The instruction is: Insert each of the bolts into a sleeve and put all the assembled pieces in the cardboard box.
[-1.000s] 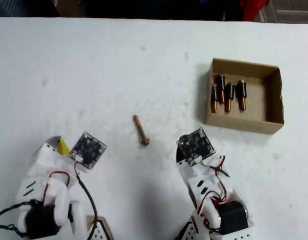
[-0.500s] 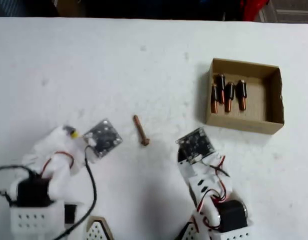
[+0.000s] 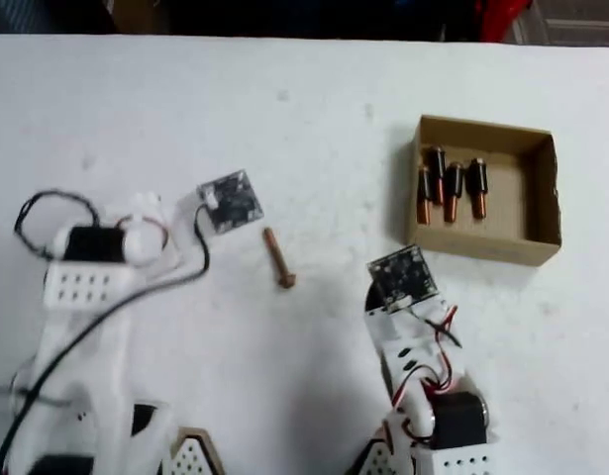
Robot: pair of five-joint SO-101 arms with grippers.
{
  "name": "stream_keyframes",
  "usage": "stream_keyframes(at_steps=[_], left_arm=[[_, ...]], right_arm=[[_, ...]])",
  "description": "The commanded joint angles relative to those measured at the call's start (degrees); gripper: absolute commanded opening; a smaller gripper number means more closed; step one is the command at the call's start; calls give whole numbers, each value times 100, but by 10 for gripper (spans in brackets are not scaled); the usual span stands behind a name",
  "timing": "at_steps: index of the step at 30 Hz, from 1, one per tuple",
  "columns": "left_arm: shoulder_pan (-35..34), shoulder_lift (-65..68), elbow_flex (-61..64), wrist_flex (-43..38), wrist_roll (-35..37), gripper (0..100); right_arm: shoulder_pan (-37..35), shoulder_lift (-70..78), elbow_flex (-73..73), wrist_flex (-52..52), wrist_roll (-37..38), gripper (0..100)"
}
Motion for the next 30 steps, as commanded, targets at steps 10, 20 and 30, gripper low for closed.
stream_keyframes(at_steps=[10, 20, 30], left_arm=[[1209, 2281, -1776, -123, 2673, 24], [1262, 3415, -2620, -149, 5503, 24], [1842, 3732, -2690, -114, 6655, 24]], right_arm=[[163, -66, -26, -154, -53, 17], [163, -66, -26, -154, -53, 17], [163, -66, -26, -136, -53, 17]])
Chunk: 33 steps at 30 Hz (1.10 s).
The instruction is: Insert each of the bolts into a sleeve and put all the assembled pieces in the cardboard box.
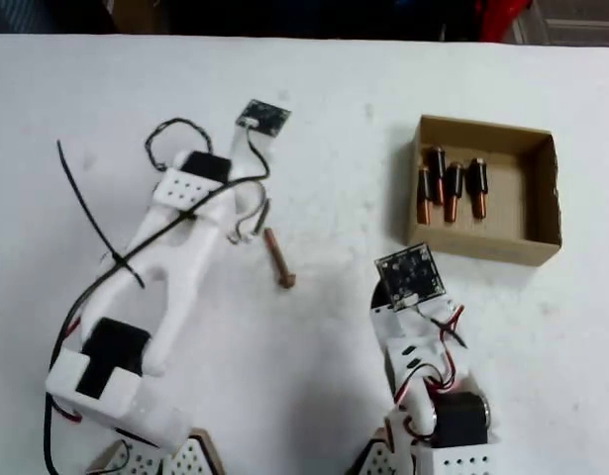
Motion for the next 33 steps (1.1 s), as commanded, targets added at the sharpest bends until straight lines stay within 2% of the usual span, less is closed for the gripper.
stream_keyframes(at_steps=[1, 6, 11, 14, 17, 24, 30, 33], left_arm=[[382, -40, -246, -114, 879, 24], [488, -31, -246, -114, 2224, 25], [514, -22, -237, 53, 2989, 93], [673, -31, -97, 132, 3112, 113], [857, -31, 176, -114, 3156, 113], [884, -31, 580, -554, 4026, 116], [884, -22, 563, -580, 4079, 117], [848, -22, 580, -844, 4088, 117]], right_arm=[[57, -66, -26, -127, -53, 17], [57, -66, -26, -127, -53, 17], [57, -66, -26, -127, -53, 17], [57, -66, -26, -119, -53, 17], [57, -66, -26, -119, -53, 17], [57, -66, -26, -119, -53, 17], [57, -66, -26, -119, -53, 17], [57, -66, -26, -119, -53, 17]])
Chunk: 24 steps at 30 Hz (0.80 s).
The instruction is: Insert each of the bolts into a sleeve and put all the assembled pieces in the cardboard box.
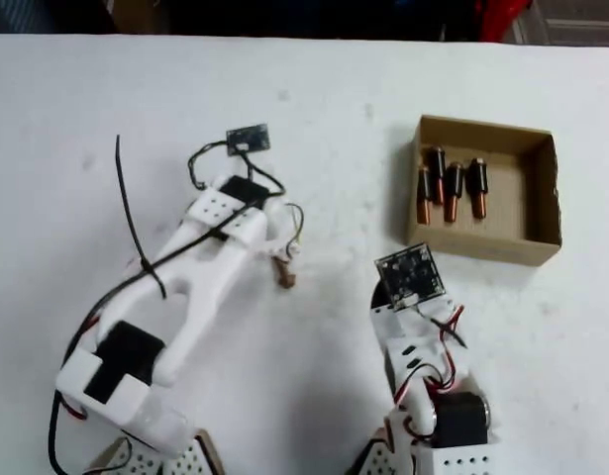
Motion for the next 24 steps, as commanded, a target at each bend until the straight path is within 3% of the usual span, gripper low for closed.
stream_keyframes(at_steps=[1, 14, 24], left_arm=[[40, 13, -53, -457, 88, 117], [233, 1807, -914, -457, 88, 115], [224, 2000, -1011, -457, 53, 112]], right_arm=[[57, -66, -26, -119, -53, 17], [57, -66, -26, -119, -35, 17], [57, -66, -26, -127, -18, 17]])
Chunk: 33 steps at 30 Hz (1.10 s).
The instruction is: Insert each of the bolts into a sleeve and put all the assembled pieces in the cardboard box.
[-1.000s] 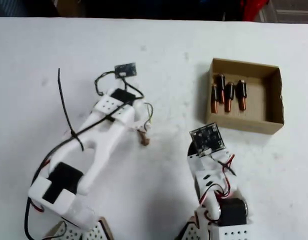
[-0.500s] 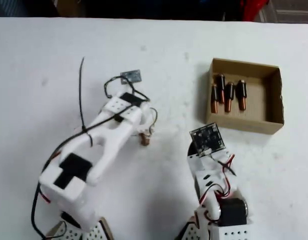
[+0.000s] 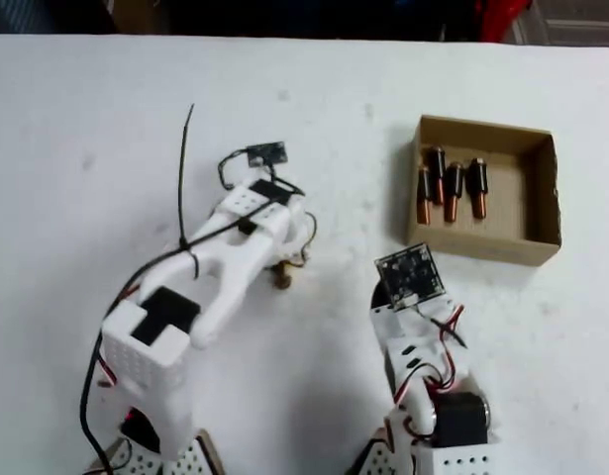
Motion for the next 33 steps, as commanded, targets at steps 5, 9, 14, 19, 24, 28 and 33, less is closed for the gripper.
stream_keyframes(at_steps=[5, 9, 14, 19, 24, 28, 33], left_arm=[[31, 110, -237, -9, 9, 112], [22, 110, -237, 193, 9, 74], [22, 145, -237, 211, 9, 35], [4, 127, -237, 202, -132, 23], [-400, 101, -237, 211, -1407, 23], [-980, 31, -237, 193, -2637, 23], [-1481, -453, -211, 220, -3912, 22]], right_arm=[[57, -66, -26, -127, -18, 17], [57, -66, -26, -127, -18, 17], [57, -66, -26, -127, -18, 17], [57, -66, -26, -127, -18, 17], [57, -66, -26, -127, -18, 17], [57, -66, -26, -127, -18, 17], [57, -66, -26, -127, -18, 17]])
